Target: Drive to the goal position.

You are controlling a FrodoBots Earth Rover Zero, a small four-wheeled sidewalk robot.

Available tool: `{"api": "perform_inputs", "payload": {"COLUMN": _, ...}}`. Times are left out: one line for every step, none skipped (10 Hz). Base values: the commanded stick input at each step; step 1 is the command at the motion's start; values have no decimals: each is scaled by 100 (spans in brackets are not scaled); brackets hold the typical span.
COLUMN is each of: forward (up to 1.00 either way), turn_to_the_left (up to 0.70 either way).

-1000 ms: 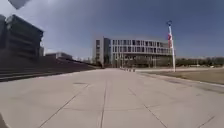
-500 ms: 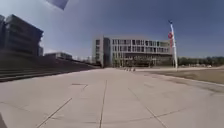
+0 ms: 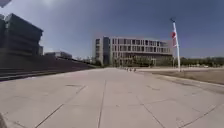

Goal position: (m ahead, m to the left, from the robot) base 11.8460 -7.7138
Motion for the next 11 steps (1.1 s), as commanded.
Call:
{"api": "perform_inputs", "payload": {"forward": 70, "turn_to_the_left": 0}}
{"api": "perform_inputs", "payload": {"forward": 70, "turn_to_the_left": 0}}
{"api": "perform_inputs", "payload": {"forward": 70, "turn_to_the_left": 0}}
{"api": "perform_inputs", "payload": {"forward": 70, "turn_to_the_left": 0}}
{"api": "perform_inputs", "payload": {"forward": 70, "turn_to_the_left": 0}}
{"api": "perform_inputs", "payload": {"forward": 70, "turn_to_the_left": 0}}
{"api": "perform_inputs", "payload": {"forward": 70, "turn_to_the_left": 0}}
{"api": "perform_inputs", "payload": {"forward": 70, "turn_to_the_left": 0}}
{"api": "perform_inputs", "payload": {"forward": 70, "turn_to_the_left": 0}}
{"api": "perform_inputs", "payload": {"forward": 70, "turn_to_the_left": 0}}
{"api": "perform_inputs", "payload": {"forward": 70, "turn_to_the_left": 0}}
